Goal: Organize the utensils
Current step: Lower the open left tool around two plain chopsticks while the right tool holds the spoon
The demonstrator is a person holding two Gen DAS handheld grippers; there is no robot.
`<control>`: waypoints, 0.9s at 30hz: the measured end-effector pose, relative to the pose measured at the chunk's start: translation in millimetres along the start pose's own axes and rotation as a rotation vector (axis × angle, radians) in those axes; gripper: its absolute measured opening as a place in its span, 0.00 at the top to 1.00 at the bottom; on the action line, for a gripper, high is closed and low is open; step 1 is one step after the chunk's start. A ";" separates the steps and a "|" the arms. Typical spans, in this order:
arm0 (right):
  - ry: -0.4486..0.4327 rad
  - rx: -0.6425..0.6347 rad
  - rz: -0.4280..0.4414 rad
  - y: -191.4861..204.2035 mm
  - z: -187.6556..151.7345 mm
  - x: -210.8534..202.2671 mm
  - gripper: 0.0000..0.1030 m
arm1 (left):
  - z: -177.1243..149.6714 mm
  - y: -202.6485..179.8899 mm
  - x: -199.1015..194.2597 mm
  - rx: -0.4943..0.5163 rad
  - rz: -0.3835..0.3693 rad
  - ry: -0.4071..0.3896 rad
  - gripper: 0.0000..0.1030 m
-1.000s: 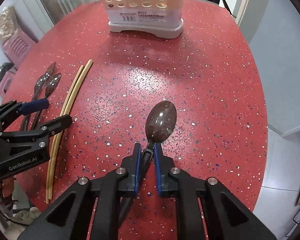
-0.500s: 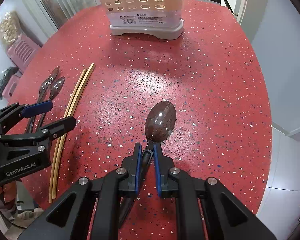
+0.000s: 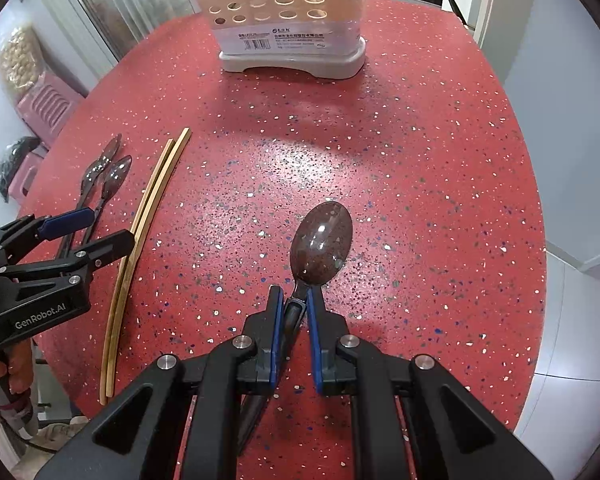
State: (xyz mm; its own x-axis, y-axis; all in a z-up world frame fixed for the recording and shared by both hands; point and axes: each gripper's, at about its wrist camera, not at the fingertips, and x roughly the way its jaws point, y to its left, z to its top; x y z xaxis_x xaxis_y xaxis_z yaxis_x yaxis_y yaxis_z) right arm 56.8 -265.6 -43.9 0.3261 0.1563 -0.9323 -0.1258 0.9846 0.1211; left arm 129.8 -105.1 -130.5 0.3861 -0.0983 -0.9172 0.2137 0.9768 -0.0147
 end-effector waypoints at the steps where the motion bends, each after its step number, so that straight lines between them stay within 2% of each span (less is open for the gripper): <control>1: 0.000 0.001 0.001 0.0 0.0 -0.1 0.87 | 2.5 -0.8 0.1 0.003 0.001 -0.001 0.12; 4: 0.000 0.003 0.003 -0.2 0.5 -0.2 0.87 | 5.6 -6.7 0.2 0.011 0.003 -0.004 0.12; 14: 0.000 0.004 0.006 -1.1 0.6 -0.6 0.87 | -1.2 14.5 -3.8 -0.017 0.000 0.000 0.12; 19: -0.001 0.003 0.003 -1.0 0.7 -0.8 0.88 | -3.3 6.0 -9.3 0.009 -0.003 -0.003 0.12; 22: -0.001 0.004 0.004 -1.1 0.4 -1.2 0.87 | -4.7 -3.6 -4.0 0.041 0.007 0.022 0.12; 27: -0.001 0.006 0.006 -0.4 -0.2 -1.6 0.87 | -11.6 12.1 -14.3 -0.015 -0.019 0.006 0.12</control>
State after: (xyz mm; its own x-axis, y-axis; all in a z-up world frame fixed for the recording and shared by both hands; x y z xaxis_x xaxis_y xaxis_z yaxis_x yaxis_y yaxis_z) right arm 56.2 -266.3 -42.5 0.3267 0.1620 -0.9311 -0.1223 0.9842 0.1283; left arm 116.5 -89.6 -122.2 0.3766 -0.1153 -0.9192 0.2077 0.9775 -0.0375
